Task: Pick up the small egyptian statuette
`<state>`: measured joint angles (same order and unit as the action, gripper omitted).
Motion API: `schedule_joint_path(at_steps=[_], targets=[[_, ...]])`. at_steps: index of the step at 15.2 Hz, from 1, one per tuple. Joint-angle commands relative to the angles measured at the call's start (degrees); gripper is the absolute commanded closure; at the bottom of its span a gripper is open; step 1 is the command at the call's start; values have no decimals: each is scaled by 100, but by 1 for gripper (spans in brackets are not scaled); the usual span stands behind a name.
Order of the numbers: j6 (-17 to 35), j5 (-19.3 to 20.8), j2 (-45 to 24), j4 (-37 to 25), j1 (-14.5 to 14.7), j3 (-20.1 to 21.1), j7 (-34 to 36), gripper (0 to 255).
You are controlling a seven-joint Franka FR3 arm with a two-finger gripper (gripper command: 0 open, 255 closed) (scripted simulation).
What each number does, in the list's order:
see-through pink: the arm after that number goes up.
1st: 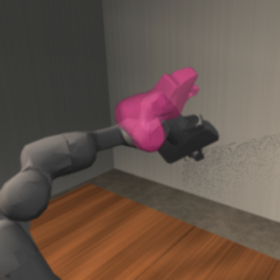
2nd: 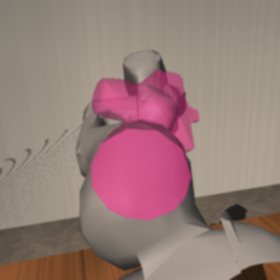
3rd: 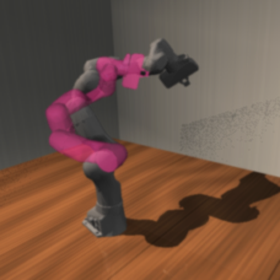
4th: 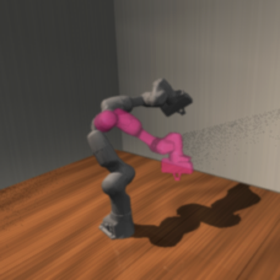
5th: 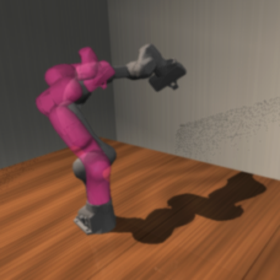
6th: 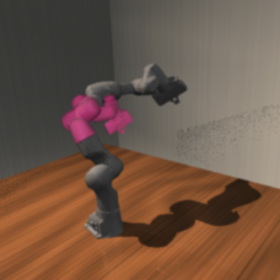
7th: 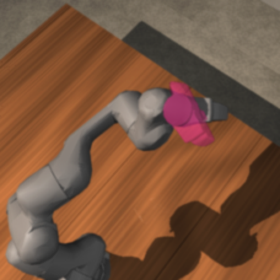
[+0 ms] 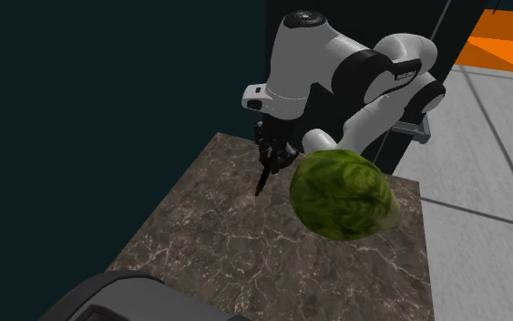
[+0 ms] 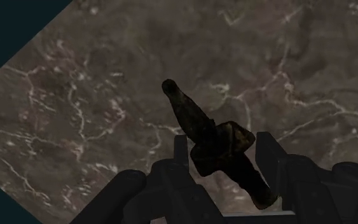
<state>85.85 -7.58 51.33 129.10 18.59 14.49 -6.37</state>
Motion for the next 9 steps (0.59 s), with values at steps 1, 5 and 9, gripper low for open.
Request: schedule_joint_path(at_steps=[1, 5, 9], targets=[[-120, 8, -87, -208, -14, 7, 22, 255], [-375, 47, -247, -621, -46, -19, 25, 255], [-513, 68, -338, -851, -63, -30, 28, 255]])
